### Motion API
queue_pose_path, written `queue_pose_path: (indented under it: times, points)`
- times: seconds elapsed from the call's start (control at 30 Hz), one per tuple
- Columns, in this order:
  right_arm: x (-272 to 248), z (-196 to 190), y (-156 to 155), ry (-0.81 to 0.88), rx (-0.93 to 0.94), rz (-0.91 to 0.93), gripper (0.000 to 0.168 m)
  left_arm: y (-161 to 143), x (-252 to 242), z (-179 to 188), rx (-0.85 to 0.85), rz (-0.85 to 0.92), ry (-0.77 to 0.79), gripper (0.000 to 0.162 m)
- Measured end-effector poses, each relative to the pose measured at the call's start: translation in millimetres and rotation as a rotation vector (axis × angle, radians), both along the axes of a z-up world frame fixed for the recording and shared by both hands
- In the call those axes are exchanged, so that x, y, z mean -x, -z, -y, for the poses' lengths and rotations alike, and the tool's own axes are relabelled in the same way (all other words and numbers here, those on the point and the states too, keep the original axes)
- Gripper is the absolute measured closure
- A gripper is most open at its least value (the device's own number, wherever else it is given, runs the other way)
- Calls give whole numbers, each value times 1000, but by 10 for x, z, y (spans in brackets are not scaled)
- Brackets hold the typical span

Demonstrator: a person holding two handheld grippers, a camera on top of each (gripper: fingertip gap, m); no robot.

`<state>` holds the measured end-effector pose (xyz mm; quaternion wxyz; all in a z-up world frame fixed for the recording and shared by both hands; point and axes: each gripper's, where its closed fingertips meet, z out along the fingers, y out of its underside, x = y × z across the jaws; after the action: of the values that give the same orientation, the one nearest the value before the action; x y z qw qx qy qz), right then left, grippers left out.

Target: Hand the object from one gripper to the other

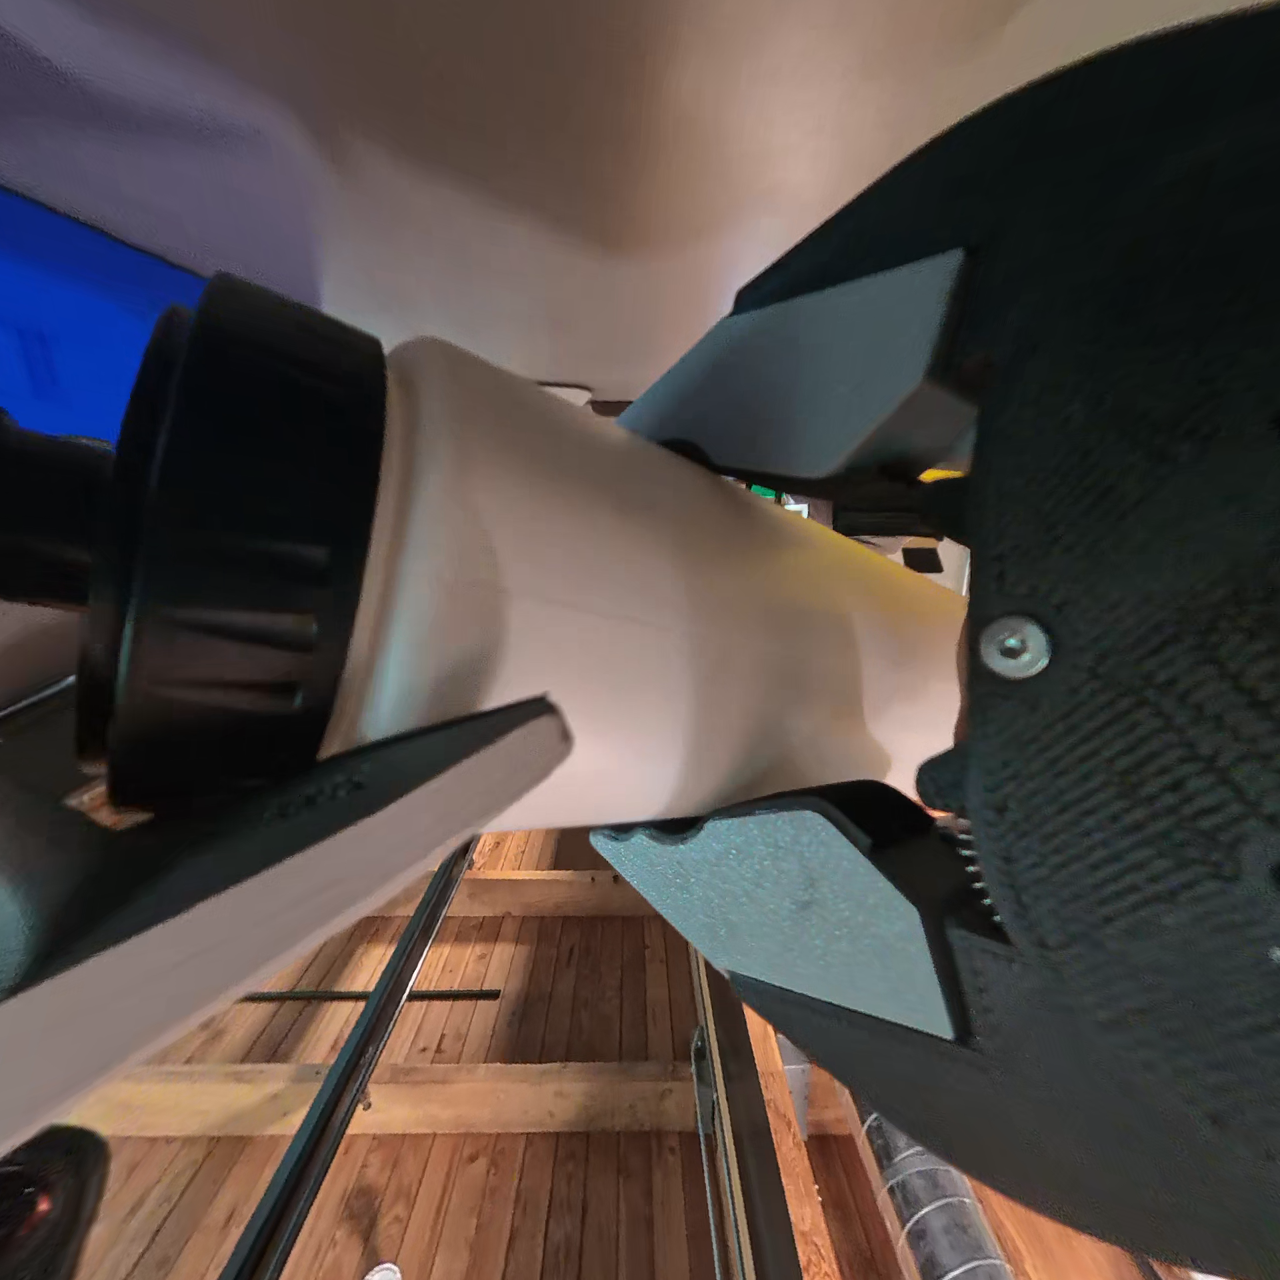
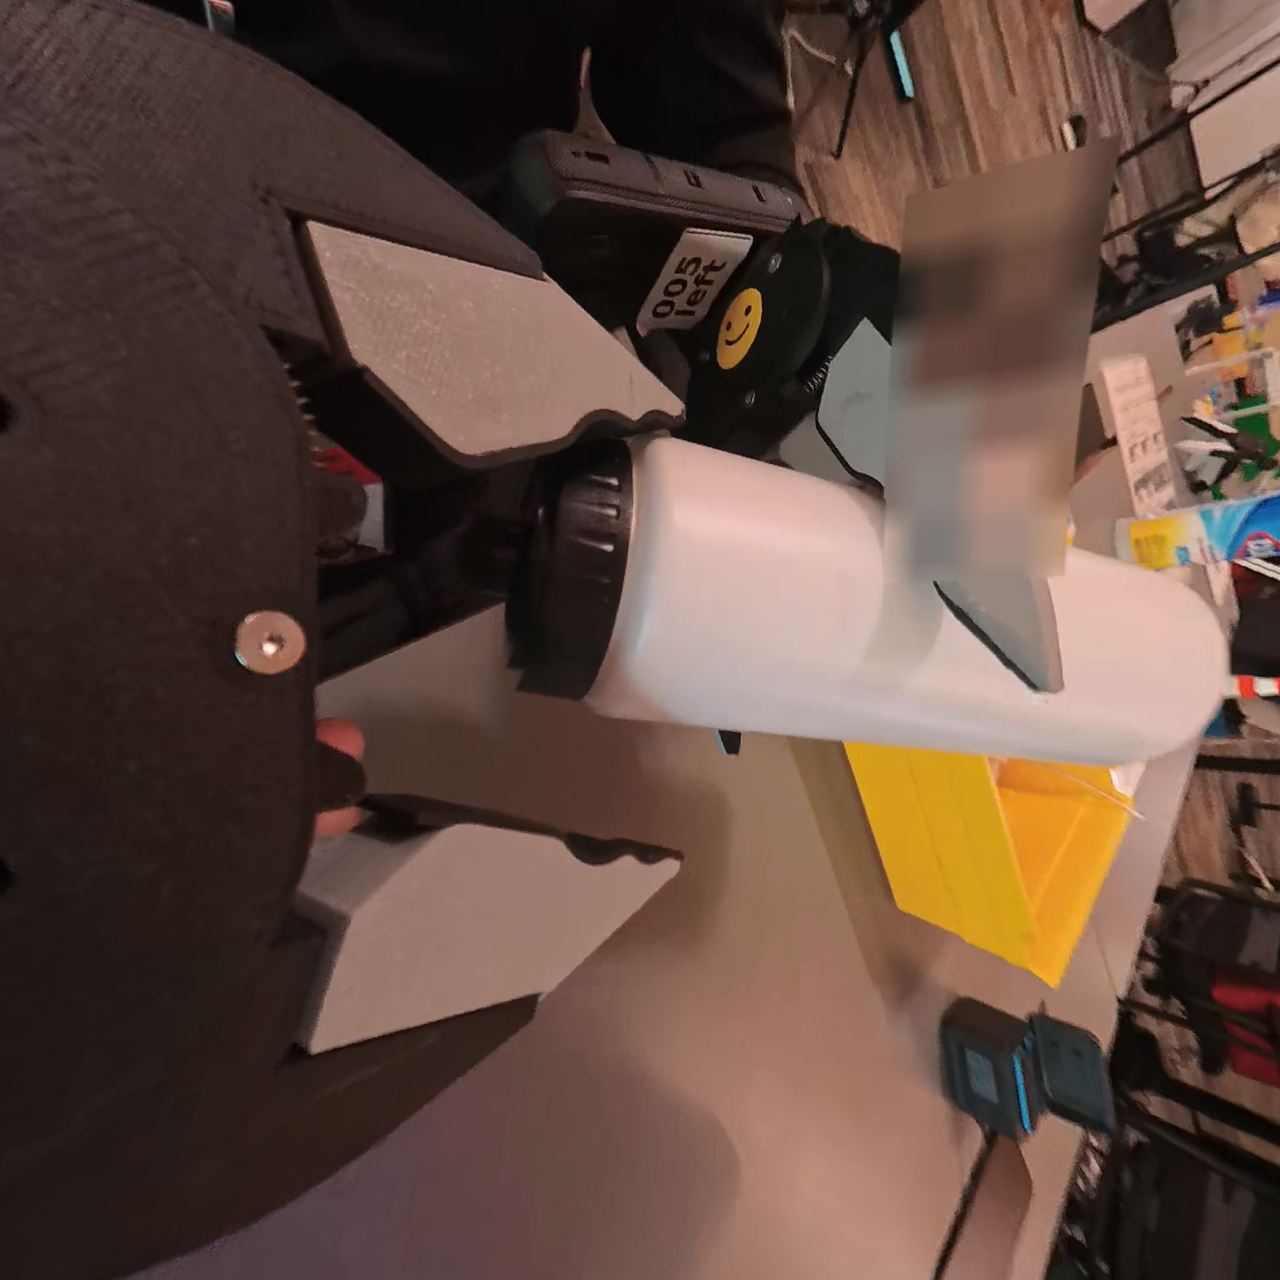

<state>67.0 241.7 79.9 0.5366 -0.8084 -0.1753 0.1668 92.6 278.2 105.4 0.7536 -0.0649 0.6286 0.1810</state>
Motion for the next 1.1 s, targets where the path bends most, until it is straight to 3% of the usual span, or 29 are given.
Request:
queue_pose_path:
  times: [0.13, 0.2, 0.63, 1.1]
  points:
    - [36, -30, 175, -26, 63, 3, 60, 159, -41, -27, -7, -72, -7, 62]
    - [110, -4, 259, -78, 105, -19, 84, 221, -61, -51, -4, -98, -21, 61]
    - [98, -76, 656, -74, 253, 29, 68, 456, -176, -12, 19, -153, -54, 61]
    - [37, -57, 564, -118, 253, -29, 69, 378, -185, -59, 116, -80, -16, 59]
